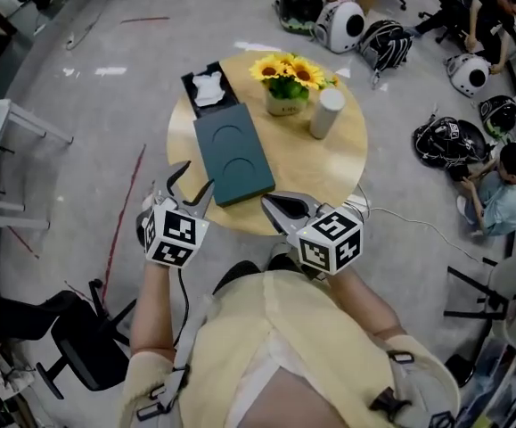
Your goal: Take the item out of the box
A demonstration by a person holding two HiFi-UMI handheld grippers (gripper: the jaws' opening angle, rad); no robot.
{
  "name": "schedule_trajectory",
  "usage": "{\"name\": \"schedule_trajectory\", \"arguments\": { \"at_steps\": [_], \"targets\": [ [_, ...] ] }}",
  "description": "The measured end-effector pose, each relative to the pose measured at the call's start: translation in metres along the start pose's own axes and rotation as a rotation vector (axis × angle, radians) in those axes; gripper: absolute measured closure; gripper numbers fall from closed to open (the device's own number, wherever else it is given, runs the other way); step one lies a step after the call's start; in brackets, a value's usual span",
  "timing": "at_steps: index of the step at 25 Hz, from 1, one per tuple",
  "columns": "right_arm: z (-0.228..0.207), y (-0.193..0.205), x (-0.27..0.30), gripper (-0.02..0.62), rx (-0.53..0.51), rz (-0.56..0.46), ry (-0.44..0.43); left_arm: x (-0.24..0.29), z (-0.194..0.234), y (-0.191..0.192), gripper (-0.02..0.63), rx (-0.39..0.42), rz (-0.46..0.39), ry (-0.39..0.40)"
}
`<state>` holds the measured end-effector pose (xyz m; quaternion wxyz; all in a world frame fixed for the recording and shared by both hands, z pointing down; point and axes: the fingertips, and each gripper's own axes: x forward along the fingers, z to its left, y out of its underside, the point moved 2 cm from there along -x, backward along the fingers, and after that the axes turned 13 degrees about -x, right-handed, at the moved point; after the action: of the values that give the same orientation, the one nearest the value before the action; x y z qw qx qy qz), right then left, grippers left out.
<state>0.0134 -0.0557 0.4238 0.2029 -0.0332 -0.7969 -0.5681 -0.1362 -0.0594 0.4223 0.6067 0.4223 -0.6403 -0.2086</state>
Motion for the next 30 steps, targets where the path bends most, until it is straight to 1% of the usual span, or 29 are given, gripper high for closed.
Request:
{"name": "schedule_trajectory", "arguments": {
  "at_steps": [3, 6, 9, 14, 19, 23, 30],
  "targets": [
    [-0.012, 0.001, 0.004, 0.592, -0.001, 0.007, -0.017, 0.009, 0.016, -0.016, 0.365, 0.105, 0.005, -0.062],
    [-0.021, 0.000, 0.008, 0.592, 0.012, 0.015, -0.020, 0.017, 0.035, -0.030, 0.365, 0.205, 0.033, -0.101],
    [-0.032, -0.001, 0.012, 0.592, 0.024, 0.026, -0.007, 0.033, 0.055, -0.040, 0.364, 0.236, 0.057, -0.096],
    [-0.050, -0.001, 0.022, 0.592, 0.069, 0.036, 0.051, 0.076, 0.085, -0.046, 0.364, 0.249, 0.096, -0.007],
    [-0.056, -0.009, 0.041, 0.592, 0.096, 0.044, 0.099, 0.117, 0.109, -0.041, 0.364, 0.310, 0.171, 0.094],
    [-0.068, -0.014, 0.054, 0.592, 0.114, 0.053, 0.154, 0.152, 0.119, -0.036, 0.364, 0.335, 0.212, 0.182],
    [-0.079, -0.015, 0.077, 0.592, 0.158, 0.081, 0.217, 0.205, 0.133, -0.016, 0.365, 0.416, 0.322, 0.319]
  ]
}}
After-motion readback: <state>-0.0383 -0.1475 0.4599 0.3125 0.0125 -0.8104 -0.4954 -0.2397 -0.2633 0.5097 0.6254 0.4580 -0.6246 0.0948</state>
